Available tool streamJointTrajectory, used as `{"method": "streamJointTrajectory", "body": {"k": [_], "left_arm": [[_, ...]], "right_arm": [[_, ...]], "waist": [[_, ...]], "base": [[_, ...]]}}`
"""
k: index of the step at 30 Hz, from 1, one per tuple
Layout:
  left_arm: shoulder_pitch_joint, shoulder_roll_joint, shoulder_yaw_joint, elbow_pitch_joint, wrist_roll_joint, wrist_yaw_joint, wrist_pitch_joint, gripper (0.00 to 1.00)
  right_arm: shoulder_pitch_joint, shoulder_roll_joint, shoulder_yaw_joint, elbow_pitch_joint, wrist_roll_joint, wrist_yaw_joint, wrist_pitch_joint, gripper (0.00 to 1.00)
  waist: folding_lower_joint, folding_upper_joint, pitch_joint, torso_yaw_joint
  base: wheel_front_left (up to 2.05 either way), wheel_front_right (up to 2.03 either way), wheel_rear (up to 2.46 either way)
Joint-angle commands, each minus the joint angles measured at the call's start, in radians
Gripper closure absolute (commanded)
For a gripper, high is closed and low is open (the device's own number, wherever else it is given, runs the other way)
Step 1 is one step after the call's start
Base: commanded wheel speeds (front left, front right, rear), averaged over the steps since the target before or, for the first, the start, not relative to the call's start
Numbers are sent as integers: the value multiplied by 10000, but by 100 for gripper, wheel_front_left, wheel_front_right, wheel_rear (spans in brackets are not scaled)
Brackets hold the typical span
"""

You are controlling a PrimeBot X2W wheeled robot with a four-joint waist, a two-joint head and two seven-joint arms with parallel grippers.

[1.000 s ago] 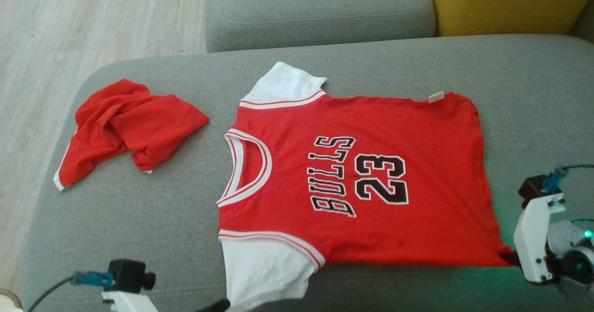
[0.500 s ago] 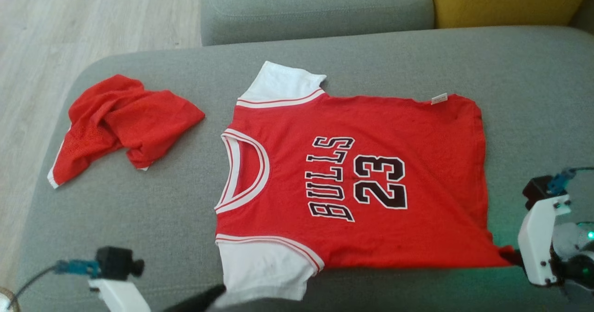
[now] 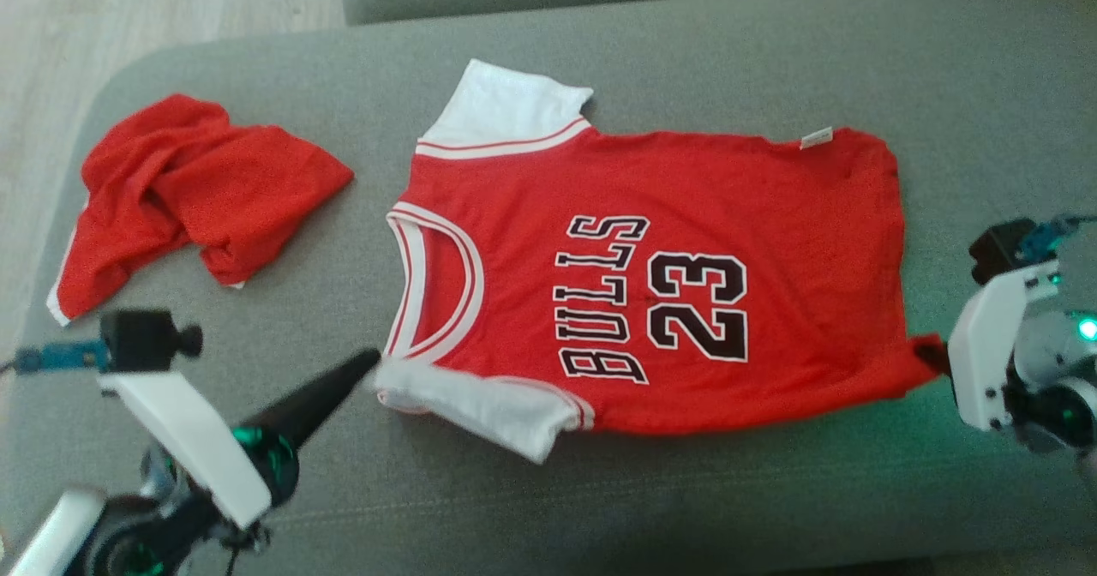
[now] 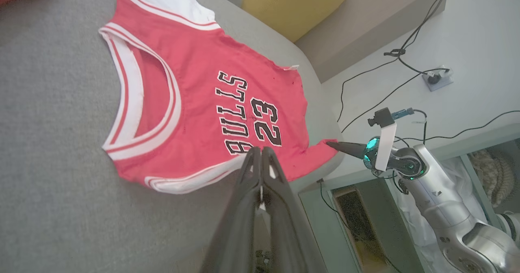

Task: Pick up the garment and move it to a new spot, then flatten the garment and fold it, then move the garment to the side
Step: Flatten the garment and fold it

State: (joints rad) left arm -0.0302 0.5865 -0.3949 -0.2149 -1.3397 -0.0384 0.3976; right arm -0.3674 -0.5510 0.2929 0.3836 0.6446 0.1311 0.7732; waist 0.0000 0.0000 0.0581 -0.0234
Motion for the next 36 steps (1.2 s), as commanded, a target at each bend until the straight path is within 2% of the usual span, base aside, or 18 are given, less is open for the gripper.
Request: {"method": "streamJointTrajectory", "body": {"k": [1,14,36], "left_arm": [[-841,182,645,-158,47,-88,-95,100],[-3026,-366,470,1618,645,-373,-207,100],[-5513,-1029,-137,4622,1622,-785,-577,100]], "right_arm": [[-457,-109,-32,-198,-117,-4,-164,100],[-1736,477,113,1091,-829,-4,-1383,100],[-2771,1099,535,2331,-885,-4,-2643,100]], "waist": [[0,0,218,-76],[0,0,1148,-328],[0,0,1812,-700]], "base": [[0,0,0],[0,0,0],[0,0,0]]}}
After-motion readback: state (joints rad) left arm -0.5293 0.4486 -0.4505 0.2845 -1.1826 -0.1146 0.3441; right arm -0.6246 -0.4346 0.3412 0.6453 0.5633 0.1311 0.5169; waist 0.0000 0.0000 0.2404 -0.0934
